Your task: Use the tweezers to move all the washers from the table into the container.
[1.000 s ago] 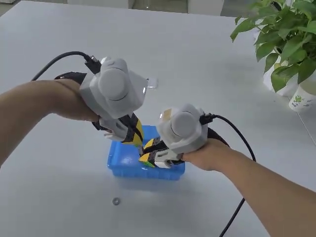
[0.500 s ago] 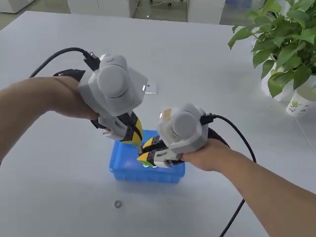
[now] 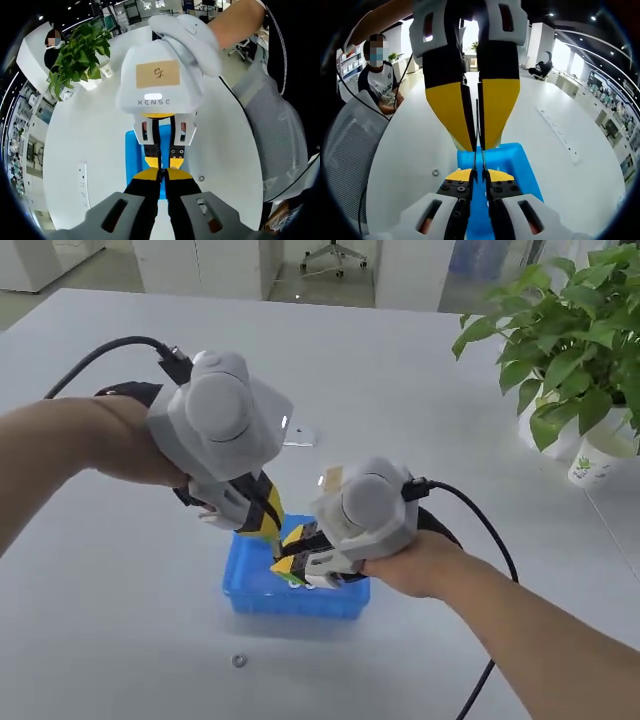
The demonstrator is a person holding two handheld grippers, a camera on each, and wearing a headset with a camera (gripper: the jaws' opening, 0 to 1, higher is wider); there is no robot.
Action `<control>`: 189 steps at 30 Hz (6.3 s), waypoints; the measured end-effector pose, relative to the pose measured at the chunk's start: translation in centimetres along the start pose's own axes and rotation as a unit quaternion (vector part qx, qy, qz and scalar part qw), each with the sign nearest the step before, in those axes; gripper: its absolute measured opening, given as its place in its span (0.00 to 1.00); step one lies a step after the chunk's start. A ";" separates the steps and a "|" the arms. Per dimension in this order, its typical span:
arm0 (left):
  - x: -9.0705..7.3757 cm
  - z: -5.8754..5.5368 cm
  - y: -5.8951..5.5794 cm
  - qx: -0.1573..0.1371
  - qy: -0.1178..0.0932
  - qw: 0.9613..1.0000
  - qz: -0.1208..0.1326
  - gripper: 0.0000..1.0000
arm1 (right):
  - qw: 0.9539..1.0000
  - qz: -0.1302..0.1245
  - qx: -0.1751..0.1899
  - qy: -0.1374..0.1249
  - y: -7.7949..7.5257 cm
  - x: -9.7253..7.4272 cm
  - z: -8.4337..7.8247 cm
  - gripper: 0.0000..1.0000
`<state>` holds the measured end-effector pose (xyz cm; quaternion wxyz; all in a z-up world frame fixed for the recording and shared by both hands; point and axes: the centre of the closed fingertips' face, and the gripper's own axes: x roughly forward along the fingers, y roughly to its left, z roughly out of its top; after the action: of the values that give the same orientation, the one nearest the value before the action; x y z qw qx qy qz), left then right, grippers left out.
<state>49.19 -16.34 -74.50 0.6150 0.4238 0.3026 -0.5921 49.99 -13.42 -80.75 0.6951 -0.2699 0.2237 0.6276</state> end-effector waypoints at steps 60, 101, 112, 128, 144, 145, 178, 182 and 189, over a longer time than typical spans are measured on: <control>1.5 -3.4 -8.1 -0.043 0.019 0.999 -0.013 0.07 | 0.998 0.056 -0.011 -0.010 8.4 3.8 -0.9 0.13; 2.8 -4.2 -8.8 -0.063 0.012 0.998 -0.027 0.07 | 0.997 0.076 0.008 -0.003 9.4 5.3 -2.0 0.13; 2.8 -4.4 -8.6 -0.064 0.013 0.998 -0.024 0.07 | 0.997 0.079 0.005 0.001 9.4 5.4 -2.0 0.11; 2.3 -4.3 -8.6 -0.064 0.014 0.998 -0.024 0.07 | 0.997 0.082 -0.002 0.000 9.5 5.2 -1.7 0.11; 1.1 -3.7 -8.3 -0.063 0.012 0.998 -0.023 0.07 | 0.997 0.078 -0.014 -0.004 9.2 4.3 -0.6 0.11; 1.0 -3.7 -8.3 -0.063 0.012 0.998 -0.023 0.07 | 0.997 0.077 -0.015 -0.004 9.2 4.3 -0.6 0.11; -1.7 -1.3 -4.4 -0.023 0.022 0.999 -0.010 0.07 | 0.999 0.045 -0.021 -0.018 5.1 1.1 1.9 0.11; -1.8 -1.0 -3.6 -0.016 0.023 1.000 -0.009 0.07 | 0.999 0.039 -0.019 -0.020 4.2 0.9 2.0 0.11; -1.8 -0.9 -2.8 -0.010 0.026 1.000 -0.011 0.07 | 0.999 0.033 -0.015 -0.022 3.4 0.9 2.1 0.11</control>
<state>46.39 -14.52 -73.84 0.6050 0.4292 0.3290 -0.5844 46.68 -11.15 -80.04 0.6745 -0.2583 0.2076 0.6596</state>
